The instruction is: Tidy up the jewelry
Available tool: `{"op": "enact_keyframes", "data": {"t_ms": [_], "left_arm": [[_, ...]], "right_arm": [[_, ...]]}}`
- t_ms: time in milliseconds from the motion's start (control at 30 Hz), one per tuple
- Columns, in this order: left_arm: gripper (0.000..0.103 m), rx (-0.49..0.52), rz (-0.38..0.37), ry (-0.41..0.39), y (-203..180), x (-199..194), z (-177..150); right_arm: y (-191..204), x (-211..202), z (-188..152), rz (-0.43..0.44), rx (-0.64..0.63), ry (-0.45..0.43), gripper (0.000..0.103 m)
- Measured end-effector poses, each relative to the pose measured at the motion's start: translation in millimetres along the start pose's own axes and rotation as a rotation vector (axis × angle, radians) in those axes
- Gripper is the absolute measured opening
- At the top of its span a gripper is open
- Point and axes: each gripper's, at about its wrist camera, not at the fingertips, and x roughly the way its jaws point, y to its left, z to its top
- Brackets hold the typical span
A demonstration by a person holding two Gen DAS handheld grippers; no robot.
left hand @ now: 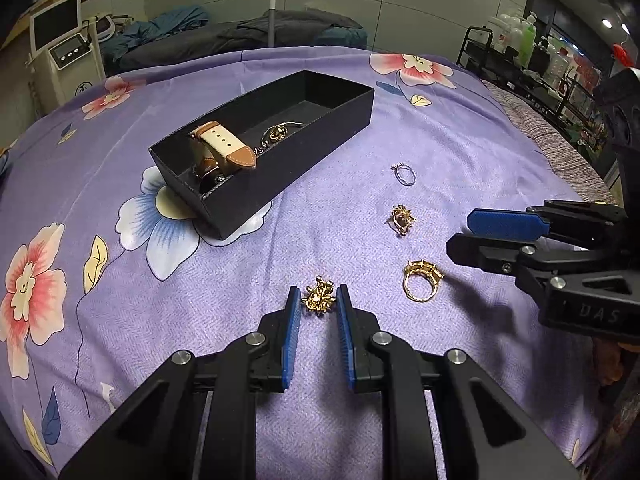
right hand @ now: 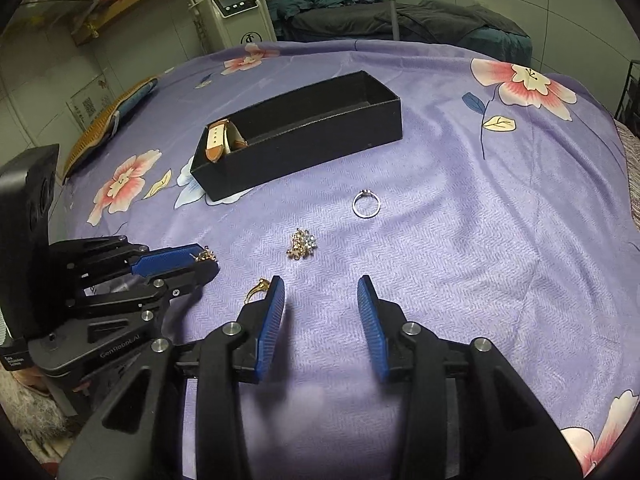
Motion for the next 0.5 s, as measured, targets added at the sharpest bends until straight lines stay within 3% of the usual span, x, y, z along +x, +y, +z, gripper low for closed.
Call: {"op": "enact_keyframes", "data": {"t_ms": [267, 500], "left_arm": [[0.018, 0.0, 0.001, 0.001, 0, 0, 0], [0.018, -0.006, 0.0, 0.002, 2, 1, 1]], "right_arm": [[23, 7, -3, 0.067, -0.108, 0.031, 0.039], [49, 23, -10, -0.023, -0.261, 0.056, 0.037]]}}
